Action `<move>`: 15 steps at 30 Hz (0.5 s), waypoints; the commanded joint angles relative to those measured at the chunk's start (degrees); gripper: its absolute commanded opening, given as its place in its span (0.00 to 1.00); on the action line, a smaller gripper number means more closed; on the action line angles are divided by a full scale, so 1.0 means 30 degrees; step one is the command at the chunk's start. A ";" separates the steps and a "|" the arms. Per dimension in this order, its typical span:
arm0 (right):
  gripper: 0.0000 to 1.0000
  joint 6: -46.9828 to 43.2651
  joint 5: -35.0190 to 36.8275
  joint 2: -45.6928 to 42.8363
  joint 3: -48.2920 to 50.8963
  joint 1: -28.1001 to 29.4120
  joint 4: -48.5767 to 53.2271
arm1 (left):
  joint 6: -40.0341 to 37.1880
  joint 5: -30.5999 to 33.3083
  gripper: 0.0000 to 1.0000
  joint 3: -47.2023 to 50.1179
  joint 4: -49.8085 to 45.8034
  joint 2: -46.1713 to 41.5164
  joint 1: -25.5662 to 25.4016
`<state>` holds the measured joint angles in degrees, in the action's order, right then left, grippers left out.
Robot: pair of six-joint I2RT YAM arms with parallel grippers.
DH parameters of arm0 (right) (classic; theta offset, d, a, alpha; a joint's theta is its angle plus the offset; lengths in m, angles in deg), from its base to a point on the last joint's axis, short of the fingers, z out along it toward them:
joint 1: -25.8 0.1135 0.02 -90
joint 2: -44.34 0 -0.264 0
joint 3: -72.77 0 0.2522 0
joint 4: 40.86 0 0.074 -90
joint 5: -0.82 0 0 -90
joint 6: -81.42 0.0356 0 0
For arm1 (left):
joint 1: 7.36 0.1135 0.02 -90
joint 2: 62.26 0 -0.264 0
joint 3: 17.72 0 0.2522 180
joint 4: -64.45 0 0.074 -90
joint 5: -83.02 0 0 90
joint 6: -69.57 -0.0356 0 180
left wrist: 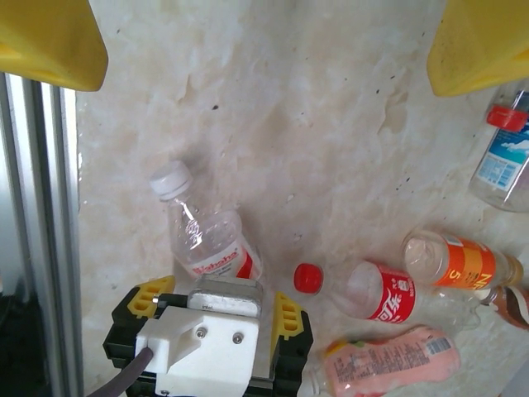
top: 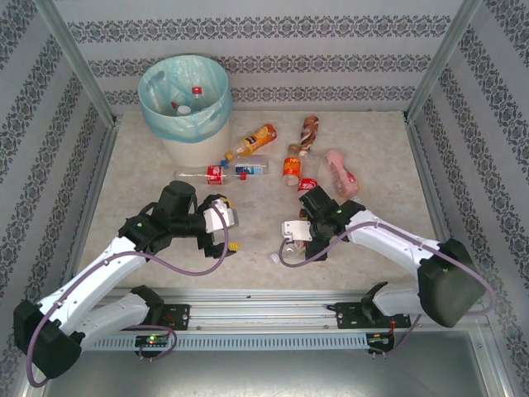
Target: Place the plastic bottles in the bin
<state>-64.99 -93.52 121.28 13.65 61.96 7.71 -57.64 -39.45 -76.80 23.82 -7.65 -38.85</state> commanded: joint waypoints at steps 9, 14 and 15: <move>0.96 -0.1897 -0.1897 0.3114 -0.0803 -0.0662 -0.0673 | -0.0979 0.0974 1.00 0.0512 -0.0860 -0.0390 -0.0409; 0.86 -0.2031 -0.2394 0.3062 -0.0668 -0.0682 -0.0980 | -0.1021 0.1255 1.00 0.0625 -0.0624 -0.0514 -0.0462; 0.84 -0.1994 -0.2454 0.3082 -0.0724 -0.0673 -0.0946 | -0.1042 0.1344 1.00 0.0655 -0.0596 -0.0564 -0.0462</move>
<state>-69.86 -97.87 130.38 12.62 60.39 4.93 -59.22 -36.21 -75.81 22.64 -8.39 -39.31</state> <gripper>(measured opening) 0.855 0.999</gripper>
